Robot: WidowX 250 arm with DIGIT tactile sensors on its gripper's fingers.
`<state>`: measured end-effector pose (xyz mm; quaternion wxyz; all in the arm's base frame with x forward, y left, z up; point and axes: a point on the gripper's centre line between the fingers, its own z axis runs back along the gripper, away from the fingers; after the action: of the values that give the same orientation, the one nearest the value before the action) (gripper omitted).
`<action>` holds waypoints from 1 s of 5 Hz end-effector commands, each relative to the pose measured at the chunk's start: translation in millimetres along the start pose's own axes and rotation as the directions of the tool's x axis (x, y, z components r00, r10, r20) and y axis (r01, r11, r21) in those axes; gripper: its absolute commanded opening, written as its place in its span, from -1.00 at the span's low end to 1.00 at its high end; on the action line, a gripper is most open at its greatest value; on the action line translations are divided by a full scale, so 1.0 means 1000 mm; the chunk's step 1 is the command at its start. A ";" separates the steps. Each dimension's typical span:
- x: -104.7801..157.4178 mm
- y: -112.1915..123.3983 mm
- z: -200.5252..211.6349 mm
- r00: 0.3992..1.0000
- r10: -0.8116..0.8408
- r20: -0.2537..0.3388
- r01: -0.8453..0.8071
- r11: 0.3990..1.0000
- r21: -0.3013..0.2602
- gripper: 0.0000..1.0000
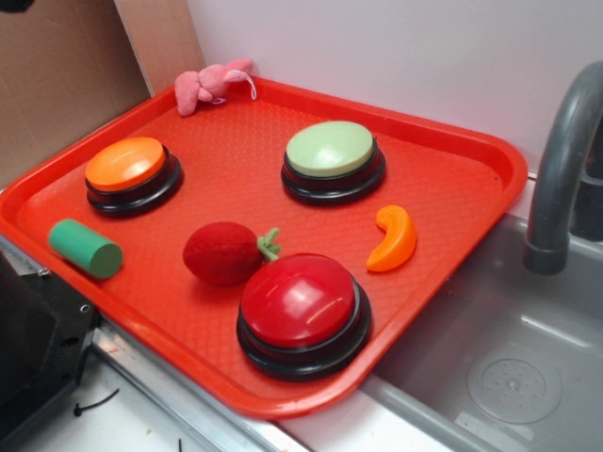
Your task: Push the green button.
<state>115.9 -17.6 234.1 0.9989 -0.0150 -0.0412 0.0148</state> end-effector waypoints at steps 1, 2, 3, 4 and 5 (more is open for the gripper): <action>0.000 0.000 0.000 1.000 0.000 0.000 0.000 1.000 0.000 1.00; 0.047 -0.010 -0.038 0.993 -0.033 0.113 0.038 0.998 -0.046 1.00; 0.095 -0.018 -0.078 0.986 0.036 0.162 -0.030 0.999 -0.037 1.00; 0.095 -0.018 -0.078 0.986 0.036 0.162 -0.030 0.999 -0.037 1.00; 0.095 -0.018 -0.078 0.986 0.036 0.162 -0.030 0.999 -0.037 1.00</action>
<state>212.5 -35.6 155.2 0.9936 -0.0264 -0.1064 0.0287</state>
